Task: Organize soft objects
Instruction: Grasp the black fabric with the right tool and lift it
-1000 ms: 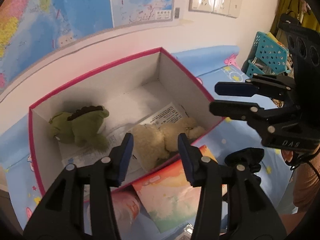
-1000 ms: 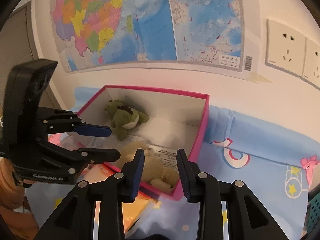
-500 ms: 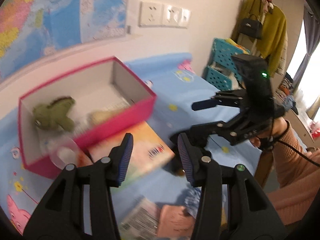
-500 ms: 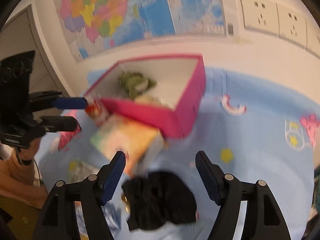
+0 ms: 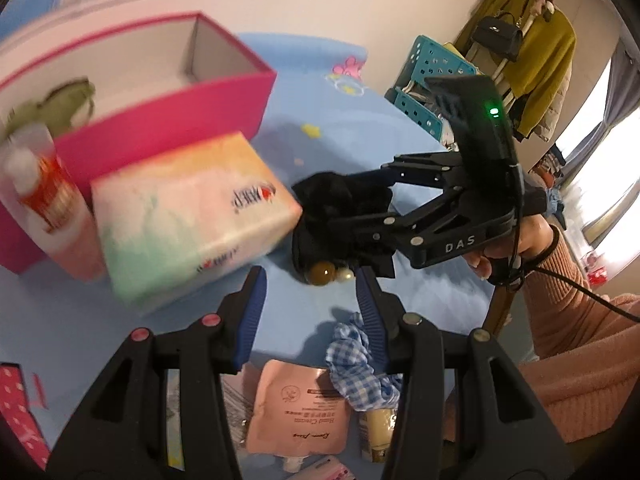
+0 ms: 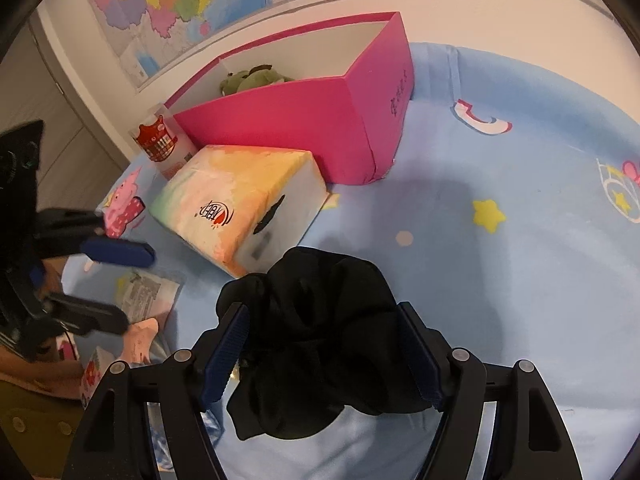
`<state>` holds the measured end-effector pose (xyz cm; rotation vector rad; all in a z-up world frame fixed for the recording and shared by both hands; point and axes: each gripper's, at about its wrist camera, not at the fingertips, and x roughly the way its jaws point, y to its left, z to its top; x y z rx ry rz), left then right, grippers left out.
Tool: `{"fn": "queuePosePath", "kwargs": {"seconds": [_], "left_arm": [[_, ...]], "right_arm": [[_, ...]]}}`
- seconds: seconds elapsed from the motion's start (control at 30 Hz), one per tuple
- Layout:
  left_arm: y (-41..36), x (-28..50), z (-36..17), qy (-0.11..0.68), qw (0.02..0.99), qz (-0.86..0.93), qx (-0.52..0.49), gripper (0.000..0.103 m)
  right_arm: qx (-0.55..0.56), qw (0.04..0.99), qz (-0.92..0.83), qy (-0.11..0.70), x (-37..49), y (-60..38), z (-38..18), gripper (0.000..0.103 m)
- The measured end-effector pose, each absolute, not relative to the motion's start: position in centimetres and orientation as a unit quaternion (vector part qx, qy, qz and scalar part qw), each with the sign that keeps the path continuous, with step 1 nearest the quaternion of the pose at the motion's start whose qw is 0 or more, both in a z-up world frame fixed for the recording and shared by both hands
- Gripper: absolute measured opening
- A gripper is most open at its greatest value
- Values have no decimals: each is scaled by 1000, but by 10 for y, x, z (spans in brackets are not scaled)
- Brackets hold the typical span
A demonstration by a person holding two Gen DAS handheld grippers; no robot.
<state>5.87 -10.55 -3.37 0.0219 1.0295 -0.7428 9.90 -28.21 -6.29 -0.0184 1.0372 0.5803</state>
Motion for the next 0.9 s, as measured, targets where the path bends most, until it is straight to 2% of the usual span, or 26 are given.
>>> {"fn": "queuePosePath", "kwargs": {"seconds": [0.03,0.1,0.2,0.3,0.5,0.9], "left_arm": [[-106,60,-37,485,803,-347,9,49],[-111,63,-45,496,796,-347,5,48],[-118,63,-52,504,790,-350,4,48],[-122,65,-55,508,786,-353,1,48],[-131,63,-53,502,786,-359,3,48],[-122,57,-2,428,829,-359,10,48]], "right_arm": [[-12,830,271,488,99,-282,-63,67],[-9,832,268,487,98,-284,-63,45],[-7,837,267,478,95,-286,-61,29],[-2,842,274,466,88,-286,-54,21],[1,851,297,432,72,-283,-26,15],[-21,870,334,362,54,-267,33,14]]}}
